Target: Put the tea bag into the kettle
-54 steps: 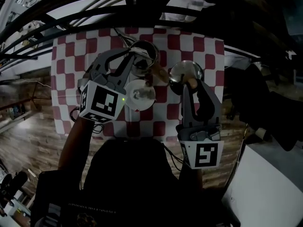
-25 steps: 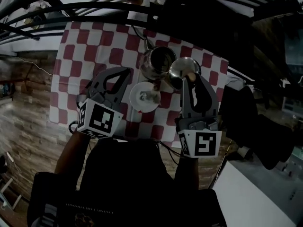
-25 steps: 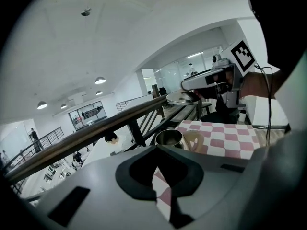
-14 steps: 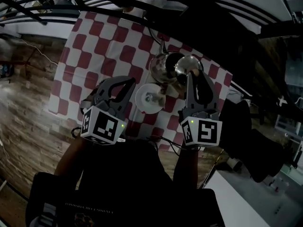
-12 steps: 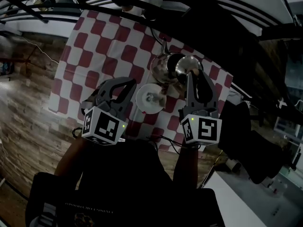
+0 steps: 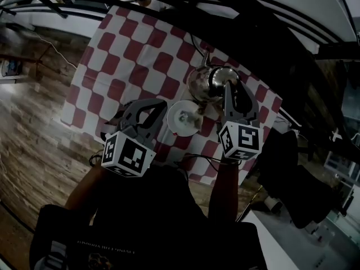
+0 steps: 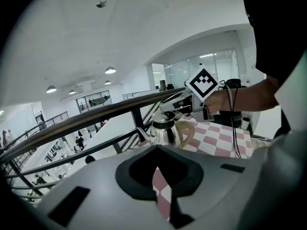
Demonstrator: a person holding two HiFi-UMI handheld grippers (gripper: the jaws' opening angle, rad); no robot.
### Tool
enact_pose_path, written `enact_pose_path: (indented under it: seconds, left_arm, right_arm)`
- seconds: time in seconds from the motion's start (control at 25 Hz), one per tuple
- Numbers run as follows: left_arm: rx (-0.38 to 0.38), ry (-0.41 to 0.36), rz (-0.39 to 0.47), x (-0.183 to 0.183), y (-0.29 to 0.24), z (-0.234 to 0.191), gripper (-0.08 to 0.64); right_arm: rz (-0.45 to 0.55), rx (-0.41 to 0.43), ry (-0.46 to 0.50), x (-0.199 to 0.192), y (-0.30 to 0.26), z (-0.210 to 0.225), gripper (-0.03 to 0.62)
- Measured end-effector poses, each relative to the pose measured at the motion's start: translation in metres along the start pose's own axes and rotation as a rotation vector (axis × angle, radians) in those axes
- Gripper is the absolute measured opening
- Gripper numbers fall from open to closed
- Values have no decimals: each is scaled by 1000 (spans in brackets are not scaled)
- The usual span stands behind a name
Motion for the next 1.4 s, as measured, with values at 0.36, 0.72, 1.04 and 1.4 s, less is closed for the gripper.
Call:
enact_pose_path:
  seconds: [0.36,0.72,1.04,1.4]
  left_arm:
    - [3,13,-8,-2,2,4,3]
    - [3,20,-16,-5,3,6,3]
    - [7,25,-28,-9,5,7,3]
    - [9,31,-40,-12,7,8,3]
  right_arm:
    - [-28,11,1,-12,-9,-1,101]
    - [-35,12,9,-18,-13,-5,101]
    - [-23,9,2,-21,-15,-7,101]
    - [-23,-3,4,-22,-18,-2,101]
Point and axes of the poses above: the fingertips, and each gripper's own axes: y backward along the fingers, z to its right, x out of its top, the point moved 7 cm from there along y, backward along the fingers, and after that the axes turned 12 degrees about -x, right-handed, at the moved point
